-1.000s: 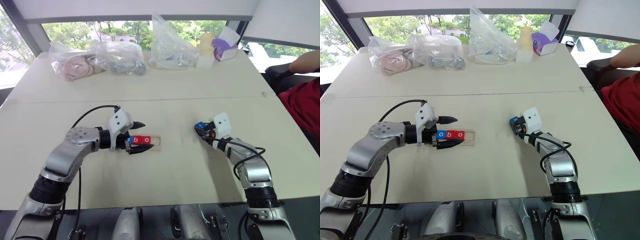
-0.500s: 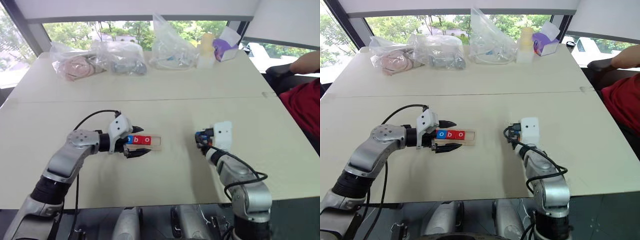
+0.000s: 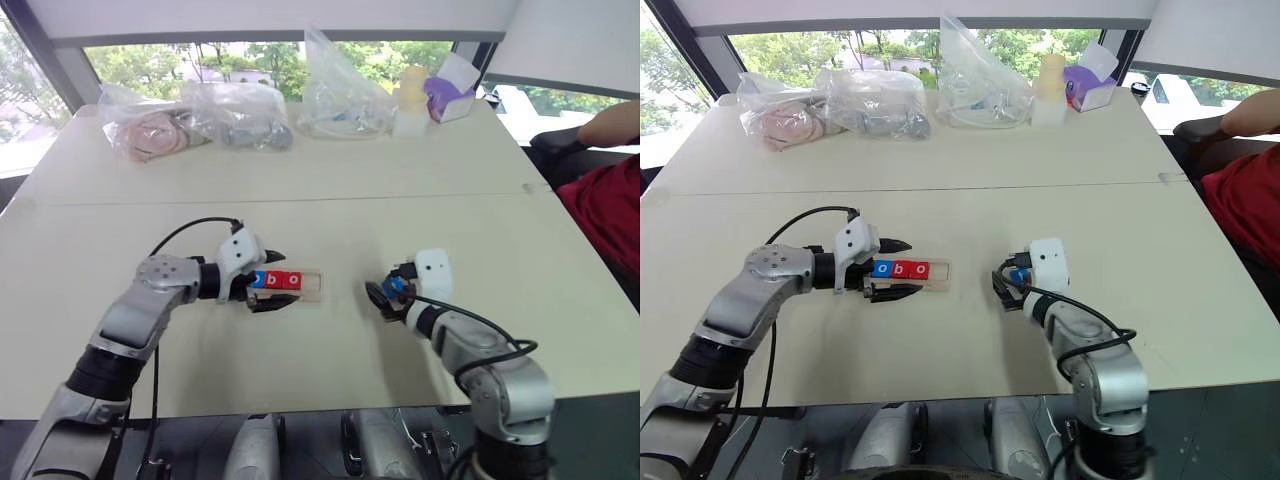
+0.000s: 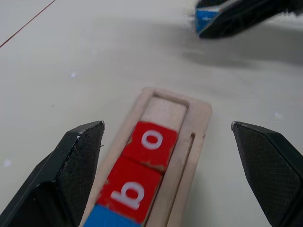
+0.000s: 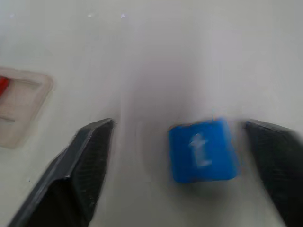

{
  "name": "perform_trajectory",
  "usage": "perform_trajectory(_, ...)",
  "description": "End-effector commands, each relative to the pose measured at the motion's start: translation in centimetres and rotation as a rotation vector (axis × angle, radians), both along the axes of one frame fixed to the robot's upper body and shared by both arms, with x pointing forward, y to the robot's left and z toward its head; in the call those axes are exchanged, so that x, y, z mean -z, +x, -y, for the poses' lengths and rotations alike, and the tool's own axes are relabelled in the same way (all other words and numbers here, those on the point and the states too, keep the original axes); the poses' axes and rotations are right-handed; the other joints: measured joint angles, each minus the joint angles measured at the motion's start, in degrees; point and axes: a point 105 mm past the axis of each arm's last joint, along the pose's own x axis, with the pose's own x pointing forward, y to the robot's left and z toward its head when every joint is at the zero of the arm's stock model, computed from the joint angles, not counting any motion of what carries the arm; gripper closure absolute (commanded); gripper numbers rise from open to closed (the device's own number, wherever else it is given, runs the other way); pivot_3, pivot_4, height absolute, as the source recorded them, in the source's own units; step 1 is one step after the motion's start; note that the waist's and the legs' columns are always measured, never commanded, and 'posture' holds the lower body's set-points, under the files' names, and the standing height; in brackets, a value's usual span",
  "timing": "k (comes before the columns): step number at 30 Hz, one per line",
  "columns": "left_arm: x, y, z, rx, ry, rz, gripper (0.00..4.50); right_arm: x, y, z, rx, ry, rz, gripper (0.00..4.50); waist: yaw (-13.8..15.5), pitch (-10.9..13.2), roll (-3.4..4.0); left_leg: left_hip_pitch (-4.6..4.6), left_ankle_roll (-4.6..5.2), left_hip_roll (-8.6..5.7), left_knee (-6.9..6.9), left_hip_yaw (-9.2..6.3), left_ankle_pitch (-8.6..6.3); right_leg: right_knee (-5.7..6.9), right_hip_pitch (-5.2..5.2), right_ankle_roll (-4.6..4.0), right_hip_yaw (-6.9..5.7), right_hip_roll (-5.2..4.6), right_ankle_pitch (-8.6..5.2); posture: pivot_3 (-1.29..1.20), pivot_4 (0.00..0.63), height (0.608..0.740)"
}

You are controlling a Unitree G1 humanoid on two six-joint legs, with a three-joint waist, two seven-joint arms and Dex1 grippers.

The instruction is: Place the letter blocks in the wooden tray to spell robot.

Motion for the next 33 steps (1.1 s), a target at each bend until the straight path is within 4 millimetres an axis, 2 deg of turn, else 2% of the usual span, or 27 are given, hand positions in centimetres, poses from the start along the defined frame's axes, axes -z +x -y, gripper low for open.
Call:
perform_trajectory(1,-2.2,-0.5,-0.9,0.009,-0.037,0.022,0.0,-4.5,0.7,-0.3,-0.261,-0.02,0.22,0.08,-0.11,0.01,-0.01,0.0,0.0,-0.01,-0.01,0.05,0.0,-0.04,0.0,0.0,0.0,0.0,0.0,0.0,0.15,0.74)
perform_trajectory(3,-3.2,-1.3,-1.1,0.038,-0.063,-0.006,0.0,-5.5,-0.1,0.1,-0.479,-0.026,0.247,0.08,-0.01,0.02,-0.03,0.0,0.0,0.02,-0.02,0.12,0.0,-0.06,0.02,0.08,-0.01,0.05,0.04,0.0,0.15,0.74)
perform_trajectory(6,-4.5,-2.8,-1.3,0.096,-0.067,-0.053,0.0,-5.6,-0.8,1.8,-0.704,-0.065,0.212,0.08,0.15,0.05,-0.08,0.0,0.02,0.04,-0.08,0.06,-0.01,-0.14,0.07,0.11,-0.06,0.09,0.04,0.0,0.15,0.74)
perform_trajectory(10,-5.6,-4.0,-1.7,0.137,-0.031,-0.074,0.0,-3.3,-1.3,3.3,-0.938,-0.209,0.094,0.08,0.13,0.05,-0.08,0.01,0.03,0.04,-0.07,0.1,-0.02,-0.18,0.09,0.1,-0.06,0.08,0.04,0.0,0.15,0.74)
perform_trajectory(16,-5.9,-4.1,-2.2,0.081,-0.028,-0.051,0.0,-1.1,0.9,4.1,-1.062,-0.316,0.068,0.08,-0.32,0.07,-0.05,0.08,0.03,0.1,-0.03,0.14,-0.02,-0.14,0.1,0.05,-0.01,0.17,0.08,0.0,0.15,0.74)
perform_trajectory(20,-5.3,-4.5,-2.2,0.033,-0.027,-0.049,0.0,-0.3,2.5,3.9,-1.096,-0.325,0.062,0.08,-0.13,0.08,-0.05,0.07,0.03,0.11,-0.02,0.14,-0.02,-0.14,0.09,0.05,0.0,0.17,0.08,0.0,0.15,0.74)
perform_trajectory(25,-4.8,-4.9,-3.2,-0.048,-0.032,-0.051,0.0,1.8,2.9,4.6,-1.183,-0.424,0.008,0.08,0.23,0.08,-0.03,0.06,0.03,0.11,-0.03,0.14,-0.02,-0.14,0.09,0.04,0.0,0.13,0.08,0.0,0.15,0.74)
perform_trajectory(28,-4.7,-4.9,-3.6,-0.088,-0.023,-0.039,0.0,2.3,4.1,4.6,-1.162,-0.451,0.015,0.08,0.15,0.09,-0.03,0.08,0.02,0.1,-0.01,0.21,-0.01,-0.13,0.11,0.04,0.03,0.09,0.09,0.0,0.15,0.74)
perform_trajectory(31,-4.7,-5.1,-3.8,-0.09,-0.024,-0.04,0.0,2.4,4.3,4.3,-1.188,-0.445,0.022,0.95,-0.02,0.08,-0.05,0.24,-0.01,0.1,0.04,0.21,0.01,-0.14,0.31,-0.16,0.05,0.08,0.06,0.0,0.15,0.74)
perform_trajectory(33,-4.7,-5.2,-3.8,-0.093,-0.022,-0.041,0.0,2.4,4.3,4.3,-1.196,-0.448,0.028,1.95,-0.05,0.09,-0.05,0.53,-0.01,0.11,0.02,0.22,0.01,-0.14,0.59,-0.21,0.05,0.08,0.03,0.0,0.15,0.74)
